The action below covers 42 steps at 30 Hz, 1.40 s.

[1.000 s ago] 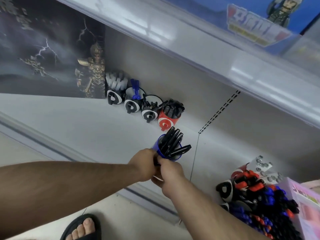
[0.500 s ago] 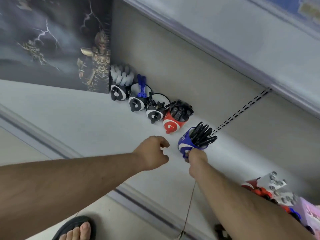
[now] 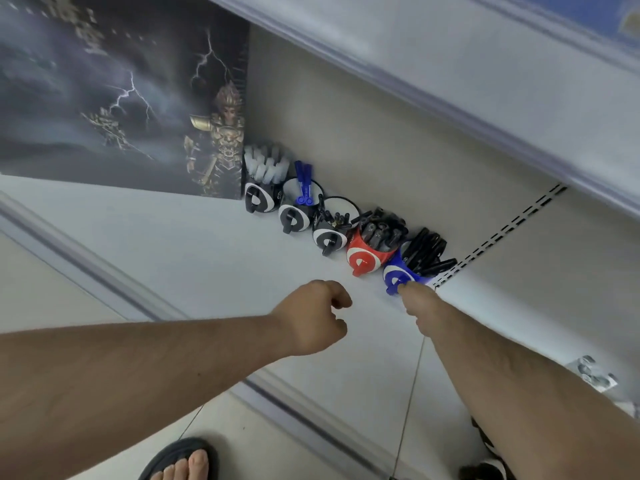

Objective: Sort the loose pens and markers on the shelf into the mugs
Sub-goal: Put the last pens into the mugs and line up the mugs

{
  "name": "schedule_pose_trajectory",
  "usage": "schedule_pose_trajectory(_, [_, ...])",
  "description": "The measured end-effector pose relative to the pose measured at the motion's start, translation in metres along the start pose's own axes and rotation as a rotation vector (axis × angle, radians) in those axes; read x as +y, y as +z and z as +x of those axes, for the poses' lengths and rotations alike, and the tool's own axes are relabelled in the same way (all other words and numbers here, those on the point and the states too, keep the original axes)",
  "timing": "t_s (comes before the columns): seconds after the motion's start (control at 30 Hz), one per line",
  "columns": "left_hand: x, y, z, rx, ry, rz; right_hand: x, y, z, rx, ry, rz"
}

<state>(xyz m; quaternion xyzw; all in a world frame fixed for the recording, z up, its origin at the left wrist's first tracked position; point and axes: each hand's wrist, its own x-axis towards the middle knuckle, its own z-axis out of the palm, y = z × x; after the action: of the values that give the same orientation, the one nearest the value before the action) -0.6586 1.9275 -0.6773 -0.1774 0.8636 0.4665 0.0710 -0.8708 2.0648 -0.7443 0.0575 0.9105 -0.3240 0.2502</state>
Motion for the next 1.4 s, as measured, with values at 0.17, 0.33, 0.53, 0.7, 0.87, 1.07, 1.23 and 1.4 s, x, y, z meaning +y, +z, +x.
schedule_pose_trajectory(0.17, [0.043,-0.018,-0.013,-0.063,0.243,0.312,0.025,-0.028,-0.059,0.098,-0.069,-0.039])
schedule_pose_trajectory(0.33, [0.09,0.02,-0.021,-0.085,0.281,0.271,0.077,-0.052,-0.151,0.174,-0.194,0.097])
schedule_pose_trajectory(0.53, [0.101,0.139,-0.046,-0.259,0.12,0.173,0.165,-0.075,-0.224,0.349,-0.135,0.319])
schedule_pose_trajectory(0.7, [0.112,0.214,-0.065,-0.317,0.055,0.1,0.227,-0.079,-0.25,0.497,0.097,0.504])
schedule_pose_trajectory(0.87, [0.112,0.25,-0.039,-0.283,-0.035,0.025,0.265,-0.091,-0.257,0.566,0.368,0.683])
schedule_pose_trajectory(1.07, [0.1,0.279,-0.02,-0.292,-0.097,0.255,0.29,-0.12,-0.23,0.695,0.404,0.647])
schedule_pose_trajectory(1.23, [0.091,0.276,-0.021,-0.281,-0.067,0.319,0.336,-0.178,-0.205,0.697,0.365,0.371])
schedule_pose_trajectory(1.4, [0.083,0.267,-0.028,-0.206,-0.153,0.146,0.357,-0.191,-0.183,0.308,0.228,0.037])
